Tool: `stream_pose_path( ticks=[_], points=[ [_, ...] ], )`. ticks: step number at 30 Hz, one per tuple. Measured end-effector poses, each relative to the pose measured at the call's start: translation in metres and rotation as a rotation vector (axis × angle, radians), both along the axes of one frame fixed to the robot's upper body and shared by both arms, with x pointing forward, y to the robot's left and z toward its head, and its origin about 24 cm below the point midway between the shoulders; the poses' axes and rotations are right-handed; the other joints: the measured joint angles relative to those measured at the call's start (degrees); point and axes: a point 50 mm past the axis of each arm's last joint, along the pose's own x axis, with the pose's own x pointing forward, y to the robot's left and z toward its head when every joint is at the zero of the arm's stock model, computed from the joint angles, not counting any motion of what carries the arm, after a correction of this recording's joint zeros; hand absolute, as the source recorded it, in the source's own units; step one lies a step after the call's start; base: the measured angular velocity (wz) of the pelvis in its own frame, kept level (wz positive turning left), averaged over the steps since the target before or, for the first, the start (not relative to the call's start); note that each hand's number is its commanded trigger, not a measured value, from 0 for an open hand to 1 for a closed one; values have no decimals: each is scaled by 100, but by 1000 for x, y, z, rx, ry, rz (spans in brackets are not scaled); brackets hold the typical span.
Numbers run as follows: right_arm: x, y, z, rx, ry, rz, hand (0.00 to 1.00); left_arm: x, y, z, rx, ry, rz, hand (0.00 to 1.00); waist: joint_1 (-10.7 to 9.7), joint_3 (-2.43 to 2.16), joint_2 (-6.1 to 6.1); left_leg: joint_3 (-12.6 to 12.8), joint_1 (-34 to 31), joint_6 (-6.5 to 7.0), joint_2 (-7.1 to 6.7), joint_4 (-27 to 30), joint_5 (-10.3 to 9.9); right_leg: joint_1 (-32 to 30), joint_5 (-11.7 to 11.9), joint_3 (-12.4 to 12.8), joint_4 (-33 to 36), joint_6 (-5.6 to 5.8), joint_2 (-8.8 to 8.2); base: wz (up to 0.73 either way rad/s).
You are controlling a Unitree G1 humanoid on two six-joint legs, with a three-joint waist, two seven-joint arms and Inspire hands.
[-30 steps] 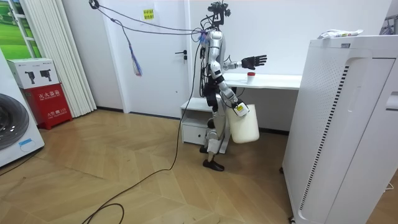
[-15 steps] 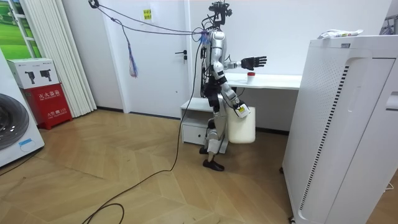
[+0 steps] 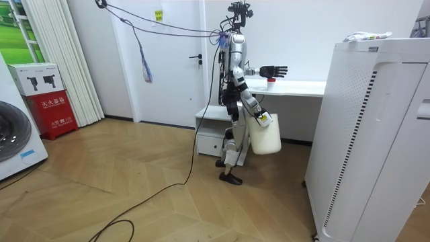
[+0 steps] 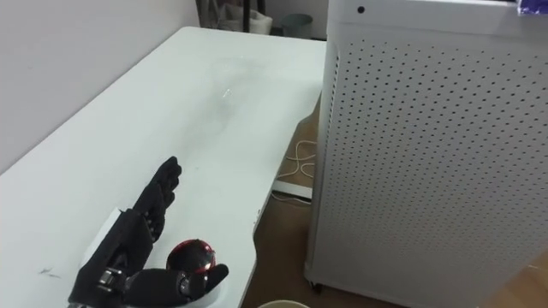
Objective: Pick garbage
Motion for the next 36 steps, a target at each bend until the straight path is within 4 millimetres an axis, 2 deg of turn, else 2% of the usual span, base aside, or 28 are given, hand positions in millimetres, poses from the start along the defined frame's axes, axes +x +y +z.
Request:
stream_pose_path(
  ticks=[14,24,34,35,36],
  points=[
    [0,1,0,9,2,12,100,-1,1,-11,24,91,-19,0,-26,4,-6,89,82,0,3,-38,0,37,-6,39,6,9,-7,-1],
    [5,3,3,15,-21,19,100,-3,4,-21,40,136,-18,0,77,11,-26,289,90,3,32,-70,2,-40,-5,190,10,10,29,-6],
    [8,4,4,15,-32,22,100,-5,3,-25,38,156,-22,0,53,9,-32,310,85,3,41,-86,2,-65,-4,199,7,8,35,-1],
    [9,4,5,16,-37,24,100,-5,3,-26,39,158,-22,52,53,8,-32,310,85,3,41,-86,2,-65,-4,201,7,8,36,0],
    [10,5,6,17,-44,26,100,-5,2,-26,39,159,-22,88,51,8,-33,311,87,3,41,-86,2,-65,-4,211,8,7,38,0]
  ],
)
